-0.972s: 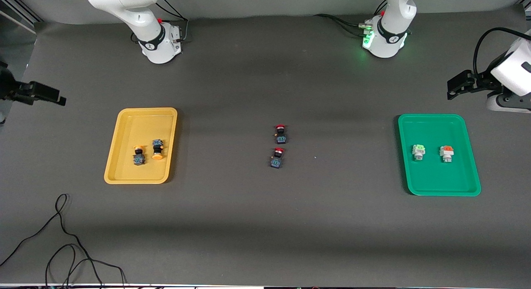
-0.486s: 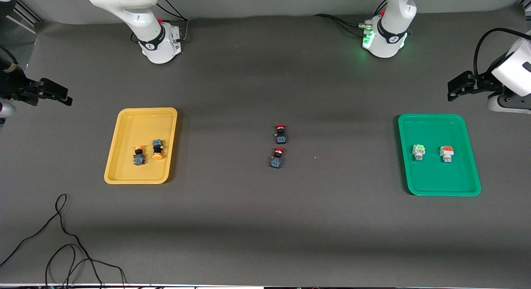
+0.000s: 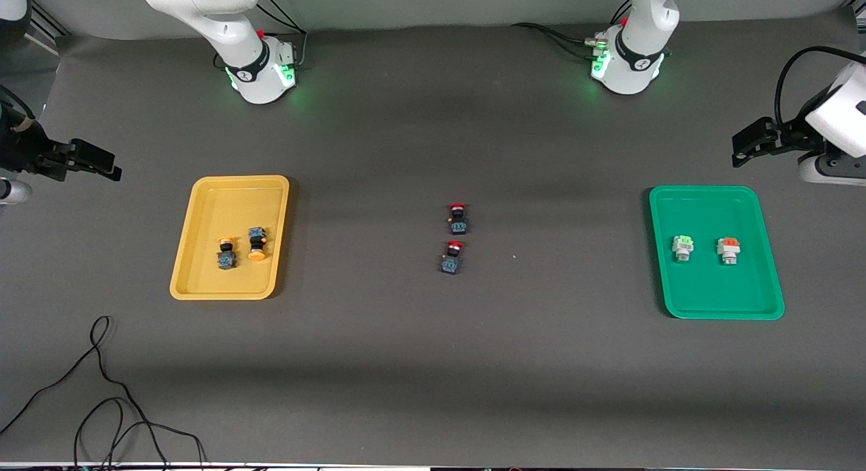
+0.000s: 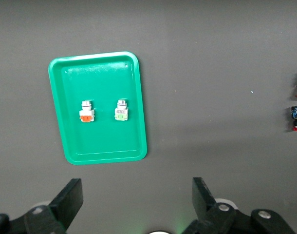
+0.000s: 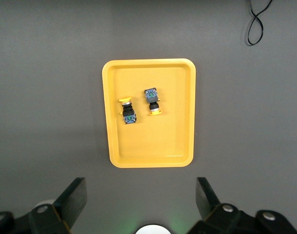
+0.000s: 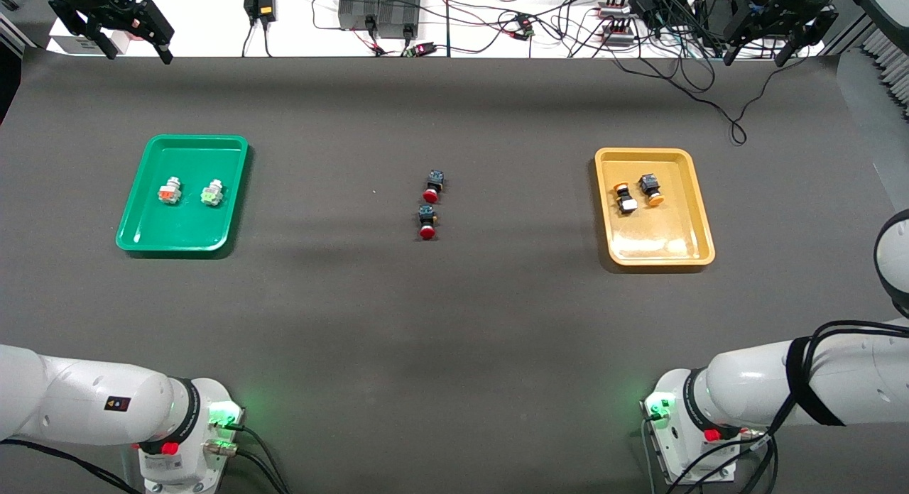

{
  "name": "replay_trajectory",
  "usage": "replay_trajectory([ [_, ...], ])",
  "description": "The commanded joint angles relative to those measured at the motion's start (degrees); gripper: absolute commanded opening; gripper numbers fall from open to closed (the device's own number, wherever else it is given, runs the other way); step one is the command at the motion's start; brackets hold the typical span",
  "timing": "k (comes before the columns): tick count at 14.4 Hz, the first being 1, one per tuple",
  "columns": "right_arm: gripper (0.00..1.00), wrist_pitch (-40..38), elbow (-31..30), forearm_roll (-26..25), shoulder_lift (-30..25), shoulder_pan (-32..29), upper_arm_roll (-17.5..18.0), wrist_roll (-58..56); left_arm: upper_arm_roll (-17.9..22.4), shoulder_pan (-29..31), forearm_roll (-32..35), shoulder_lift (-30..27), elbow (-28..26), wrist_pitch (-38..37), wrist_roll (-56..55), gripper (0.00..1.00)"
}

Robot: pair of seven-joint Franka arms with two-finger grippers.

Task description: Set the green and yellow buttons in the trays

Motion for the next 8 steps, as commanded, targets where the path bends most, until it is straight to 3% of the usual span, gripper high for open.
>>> replay_trajectory([
  [1,0.99,-0.81,1.72,-0.83,0.66,-0.29,0.62,1.2,0.23,-0.19,0.07,0.78,1.71,-0.13,-0.23,1.0],
  [8,0.99,-1.69,1.28,-0.83,0.48,0.76,0.8,2.77,0.32,-0.19,0.16,0.78,1.62,0.4,-0.23,1.0],
])
